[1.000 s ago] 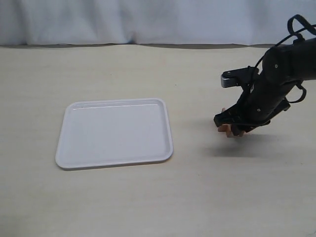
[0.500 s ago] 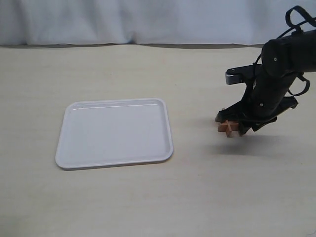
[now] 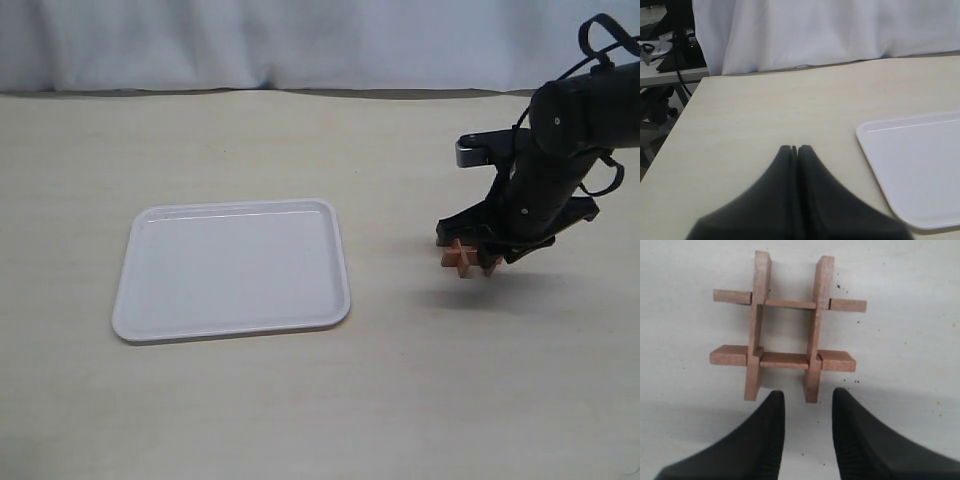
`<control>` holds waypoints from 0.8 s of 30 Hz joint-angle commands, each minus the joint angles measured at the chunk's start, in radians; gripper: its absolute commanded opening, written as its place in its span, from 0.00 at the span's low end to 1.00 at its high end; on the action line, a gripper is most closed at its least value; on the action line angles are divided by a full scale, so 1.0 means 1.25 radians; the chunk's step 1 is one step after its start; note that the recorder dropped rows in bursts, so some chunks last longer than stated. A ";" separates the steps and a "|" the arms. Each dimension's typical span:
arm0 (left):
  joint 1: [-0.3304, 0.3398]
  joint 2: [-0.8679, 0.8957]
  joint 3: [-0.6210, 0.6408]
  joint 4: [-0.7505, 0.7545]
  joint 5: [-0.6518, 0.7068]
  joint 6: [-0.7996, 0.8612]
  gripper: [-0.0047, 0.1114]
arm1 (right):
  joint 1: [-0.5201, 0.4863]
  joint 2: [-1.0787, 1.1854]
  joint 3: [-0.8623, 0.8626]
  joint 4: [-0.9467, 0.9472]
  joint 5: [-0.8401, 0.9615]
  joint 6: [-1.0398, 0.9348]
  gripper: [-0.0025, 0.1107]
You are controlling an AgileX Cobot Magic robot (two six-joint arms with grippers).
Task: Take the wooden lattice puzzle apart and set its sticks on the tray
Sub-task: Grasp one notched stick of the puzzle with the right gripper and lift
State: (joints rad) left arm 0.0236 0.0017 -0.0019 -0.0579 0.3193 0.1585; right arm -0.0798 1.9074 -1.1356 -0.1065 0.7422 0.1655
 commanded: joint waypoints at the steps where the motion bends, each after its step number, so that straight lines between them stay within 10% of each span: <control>1: -0.002 -0.001 0.002 -0.003 -0.008 0.001 0.04 | -0.003 0.006 0.018 -0.009 -0.007 0.000 0.30; 24: -0.002 -0.001 0.002 -0.003 -0.008 0.001 0.04 | -0.003 0.044 0.018 -0.011 -0.024 0.002 0.06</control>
State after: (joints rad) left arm 0.0236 0.0017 -0.0019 -0.0579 0.3193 0.1585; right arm -0.0798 1.9652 -1.1167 -0.1085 0.6981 0.1655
